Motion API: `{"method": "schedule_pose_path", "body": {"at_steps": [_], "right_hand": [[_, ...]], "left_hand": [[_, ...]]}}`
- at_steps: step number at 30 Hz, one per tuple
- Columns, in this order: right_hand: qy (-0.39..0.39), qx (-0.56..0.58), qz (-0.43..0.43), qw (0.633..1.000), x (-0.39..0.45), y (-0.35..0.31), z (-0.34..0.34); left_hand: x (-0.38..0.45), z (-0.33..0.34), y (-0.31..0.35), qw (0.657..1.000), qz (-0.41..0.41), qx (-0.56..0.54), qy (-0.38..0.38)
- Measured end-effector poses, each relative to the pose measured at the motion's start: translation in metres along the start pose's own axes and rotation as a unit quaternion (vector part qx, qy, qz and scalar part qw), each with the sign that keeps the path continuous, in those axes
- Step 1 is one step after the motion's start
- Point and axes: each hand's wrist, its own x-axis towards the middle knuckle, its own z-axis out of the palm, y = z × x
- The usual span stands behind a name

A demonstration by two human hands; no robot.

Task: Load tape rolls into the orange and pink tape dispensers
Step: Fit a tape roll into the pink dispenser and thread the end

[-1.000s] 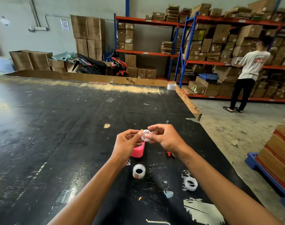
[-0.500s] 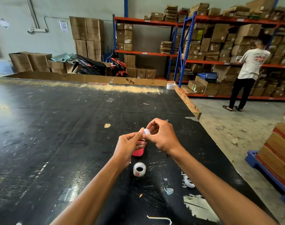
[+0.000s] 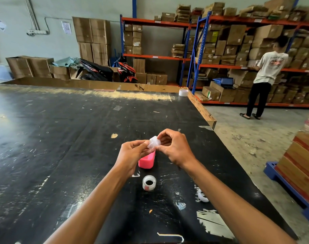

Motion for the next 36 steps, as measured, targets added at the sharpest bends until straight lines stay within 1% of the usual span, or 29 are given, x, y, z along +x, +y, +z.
{"method": "schedule_pose_path", "body": {"at_steps": [2, 4, 6, 9, 11, 14, 17, 20, 22, 23, 26, 29, 32, 34, 36], "right_hand": [[0.006, -0.013, 0.008, 1.000, -0.002, 0.003, -0.004], [-0.026, -0.068, 0.036, 0.997, -0.005, 0.009, -0.011], [-0.108, -0.144, 0.070, 0.981, -0.013, 0.016, -0.019], [-0.254, -0.238, 0.094, 0.933, -0.034, 0.023, -0.021], [-0.294, -0.272, 0.088, 0.912, -0.047, 0.025, -0.020], [-0.314, -0.310, 0.074, 0.894, -0.058, 0.024, -0.017], [-0.345, -0.321, 0.082, 0.878, -0.064, 0.018, -0.015], [-0.350, -0.329, 0.087, 0.873, -0.062, 0.009, -0.018], [-0.350, -0.345, 0.073, 0.868, -0.058, 0.003, -0.018], [-0.347, -0.350, 0.064, 0.868, -0.056, 0.001, -0.015], [-0.325, -0.329, 0.035, 0.886, -0.049, -0.001, 0.000], [-0.363, -0.316, 0.000, 0.877, -0.044, -0.001, 0.015], [-0.411, -0.307, 0.003, 0.858, -0.044, 0.000, 0.025], [-0.412, -0.317, -0.014, 0.854, -0.042, 0.001, 0.030], [-0.389, -0.304, -0.023, 0.869, -0.038, 0.004, 0.032]], "left_hand": [[0.000, -0.002, 0.000, 1.000, -0.003, 0.012, 0.016], [-0.001, -0.005, -0.001, 0.999, -0.008, 0.026, 0.028], [-0.002, -0.009, -0.003, 0.999, -0.009, 0.036, 0.039], [-0.006, -0.014, -0.008, 0.997, -0.015, 0.055, 0.044], [-0.009, -0.015, -0.012, 0.997, -0.022, 0.062, 0.042], [-0.016, -0.018, -0.017, 0.996, -0.029, 0.074, 0.041], [-0.023, -0.023, -0.020, 0.995, -0.032, 0.084, 0.034], [-0.031, -0.029, -0.020, 0.995, -0.036, 0.088, 0.034], [-0.036, -0.033, -0.020, 0.994, -0.037, 0.093, 0.036], [-0.039, -0.035, -0.020, 0.994, -0.035, 0.096, 0.036], [-0.044, -0.040, -0.019, 0.994, -0.032, 0.094, 0.036], [-0.050, -0.044, -0.019, 0.994, -0.030, 0.092, 0.041], [-0.055, -0.050, -0.020, 0.993, -0.034, 0.105, 0.041], [-0.058, -0.053, -0.021, 0.993, -0.037, 0.106, 0.045], [-0.060, -0.056, -0.021, 0.992, -0.040, 0.106, 0.049]]}}
